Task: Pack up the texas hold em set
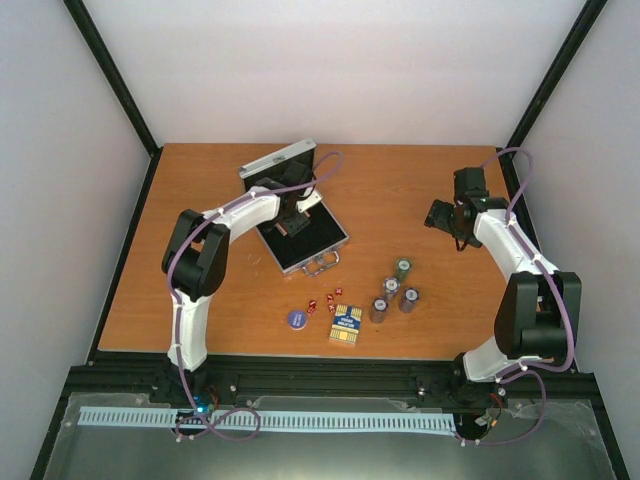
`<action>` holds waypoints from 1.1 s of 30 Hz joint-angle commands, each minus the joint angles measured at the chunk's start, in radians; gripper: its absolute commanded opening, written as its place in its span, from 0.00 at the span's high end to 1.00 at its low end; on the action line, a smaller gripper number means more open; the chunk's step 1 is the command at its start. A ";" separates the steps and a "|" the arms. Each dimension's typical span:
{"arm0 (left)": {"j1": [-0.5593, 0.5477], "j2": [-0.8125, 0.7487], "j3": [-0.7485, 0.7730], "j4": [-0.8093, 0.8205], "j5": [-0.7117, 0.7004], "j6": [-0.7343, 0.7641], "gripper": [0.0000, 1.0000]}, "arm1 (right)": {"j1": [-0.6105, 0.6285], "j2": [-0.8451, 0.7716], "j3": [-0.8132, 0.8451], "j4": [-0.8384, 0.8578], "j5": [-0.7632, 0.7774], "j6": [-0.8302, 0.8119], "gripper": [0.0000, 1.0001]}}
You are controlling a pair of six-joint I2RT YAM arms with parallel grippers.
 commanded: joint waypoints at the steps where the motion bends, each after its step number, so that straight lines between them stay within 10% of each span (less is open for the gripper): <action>1: 0.009 -0.011 0.060 0.064 -0.031 0.025 0.51 | -0.007 0.015 -0.018 0.021 0.017 0.013 0.00; 15: 0.027 0.021 0.102 0.081 -0.031 0.048 0.50 | -0.007 0.053 -0.019 0.021 0.022 0.010 0.00; 33: 0.035 0.013 0.050 0.108 -0.069 0.064 0.03 | -0.007 0.078 -0.021 0.030 -0.003 0.007 0.00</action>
